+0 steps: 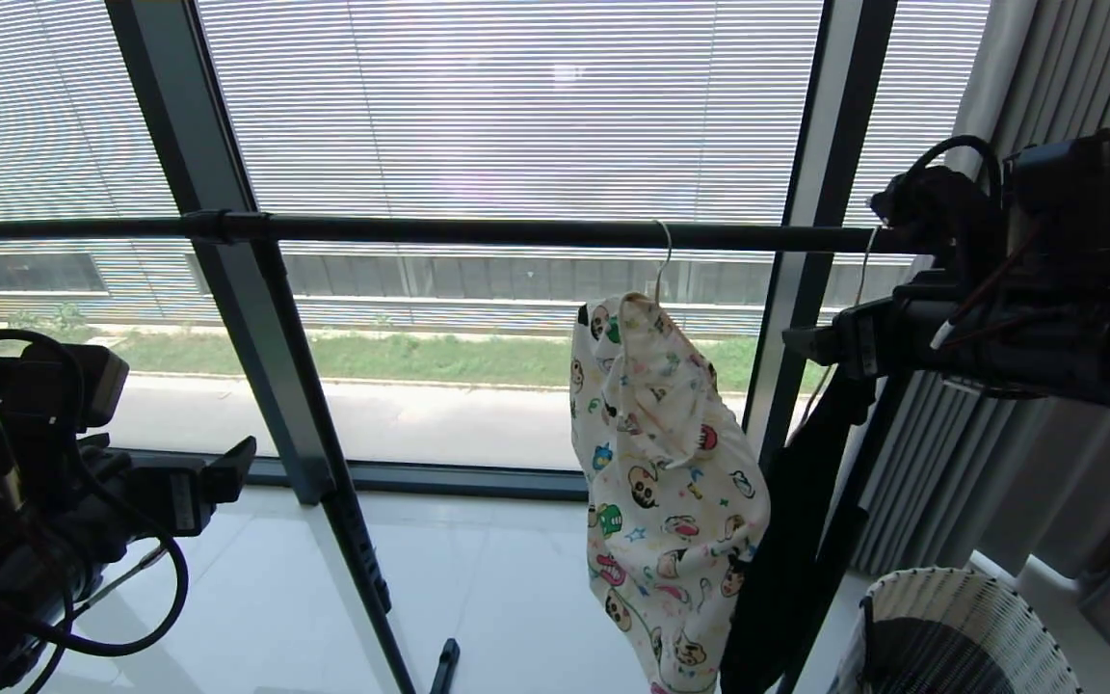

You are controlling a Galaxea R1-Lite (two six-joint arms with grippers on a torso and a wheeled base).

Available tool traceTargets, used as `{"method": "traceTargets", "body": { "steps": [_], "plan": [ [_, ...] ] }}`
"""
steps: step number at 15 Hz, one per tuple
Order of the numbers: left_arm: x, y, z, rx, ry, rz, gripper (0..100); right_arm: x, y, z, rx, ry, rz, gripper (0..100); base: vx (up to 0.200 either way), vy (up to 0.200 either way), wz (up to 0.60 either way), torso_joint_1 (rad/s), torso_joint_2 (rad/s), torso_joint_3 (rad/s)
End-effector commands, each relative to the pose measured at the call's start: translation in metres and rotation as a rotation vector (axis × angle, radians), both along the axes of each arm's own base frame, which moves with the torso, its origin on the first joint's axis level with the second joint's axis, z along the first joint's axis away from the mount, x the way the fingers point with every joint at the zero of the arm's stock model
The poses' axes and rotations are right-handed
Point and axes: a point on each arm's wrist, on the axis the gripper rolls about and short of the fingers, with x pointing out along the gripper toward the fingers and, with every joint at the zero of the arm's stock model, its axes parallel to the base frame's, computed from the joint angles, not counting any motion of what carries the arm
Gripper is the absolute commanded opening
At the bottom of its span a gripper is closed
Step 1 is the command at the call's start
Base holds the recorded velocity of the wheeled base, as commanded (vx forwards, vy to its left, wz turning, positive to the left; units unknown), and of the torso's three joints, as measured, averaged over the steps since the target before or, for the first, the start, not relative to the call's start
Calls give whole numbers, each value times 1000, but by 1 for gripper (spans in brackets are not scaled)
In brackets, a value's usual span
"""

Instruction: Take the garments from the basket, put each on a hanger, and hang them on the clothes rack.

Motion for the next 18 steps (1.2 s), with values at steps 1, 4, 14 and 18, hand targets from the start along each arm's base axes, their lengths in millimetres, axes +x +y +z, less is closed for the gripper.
{"method": "traceTargets", "body": {
  "steps": [1,4,14,18],
  "plan": [
    [0,4,0,6,2,21,100,-26,-43,12,-64,-12,-72,100,-200,0,0,12,-2,-2],
    [0,5,0,12,3,24,100,-44,-67,11,-102,5,-123,100,-200,0,0,-5,4,7],
    [-14,15,3,12,-27,75,100,-82,-92,-7,-149,9,-206,100,-200,0,0,2,1,3],
    [-21,15,6,20,-49,75,100,-90,-97,-7,-145,-5,-217,100,-150,0,0,2,1,1]
  ]
}}
